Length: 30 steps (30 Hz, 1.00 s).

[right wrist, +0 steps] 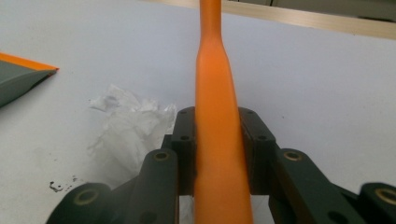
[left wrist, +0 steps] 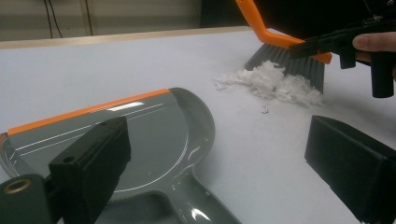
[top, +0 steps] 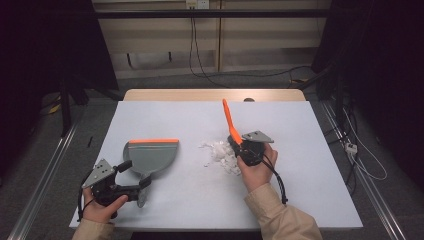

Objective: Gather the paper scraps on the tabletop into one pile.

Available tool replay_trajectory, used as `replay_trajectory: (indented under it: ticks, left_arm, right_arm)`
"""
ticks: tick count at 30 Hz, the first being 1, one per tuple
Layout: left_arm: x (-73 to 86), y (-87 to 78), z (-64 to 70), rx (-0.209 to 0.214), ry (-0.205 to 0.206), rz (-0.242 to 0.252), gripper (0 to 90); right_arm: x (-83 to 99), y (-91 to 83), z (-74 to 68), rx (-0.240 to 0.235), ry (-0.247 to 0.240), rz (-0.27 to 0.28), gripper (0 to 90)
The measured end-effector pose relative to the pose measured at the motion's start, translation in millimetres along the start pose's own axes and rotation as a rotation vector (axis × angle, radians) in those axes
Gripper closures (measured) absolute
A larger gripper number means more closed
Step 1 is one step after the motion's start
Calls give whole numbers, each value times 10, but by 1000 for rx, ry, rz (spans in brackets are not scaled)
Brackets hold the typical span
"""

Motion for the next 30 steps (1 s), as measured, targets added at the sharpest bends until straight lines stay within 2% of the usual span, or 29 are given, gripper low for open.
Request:
replay_trajectory:
  ticks: [2,5,9,12,14,19,22,27,30]
  left_arm:
    - [4,2,-1,1,0,-4,65]
    - [17,11,-6,3,-4,-9,66]
    - [19,15,-12,2,-5,-9,65]
    - [22,17,-11,1,-8,-10,66]
    - [22,20,-12,0,-10,-10,65]
    - [25,15,-7,-3,-7,-16,66]
    - [27,1,0,-6,-3,-23,64]
    - [44,-36,45,5,-5,-29,47]
    - [63,-23,53,3,2,-46,47]
  right_arm:
    - [-23,16,-18,-9,-8,4,715]
    - [-33,66,-20,-87,-4,36,715]
    - [-69,103,0,-99,1,48,715]
    - [-94,114,26,-127,9,71,715]
    - [-124,102,40,-105,4,72,715]
    - [-186,49,102,-106,17,108,715]
    - [-200,31,119,-111,-2,108,715]
    - [-181,-2,179,-153,-20,113,715]
    - [-151,-30,242,-115,-28,100,715]
Point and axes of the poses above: each handheld gripper's, and its own axes: y roughly forward along the jaws, x roughly out of its underside, z roughly to its right, the point moved 1 cm from there along y, roughly forward along the jaws, and after that the axes turned 14 degrees about -y, right-handed, at the moved point
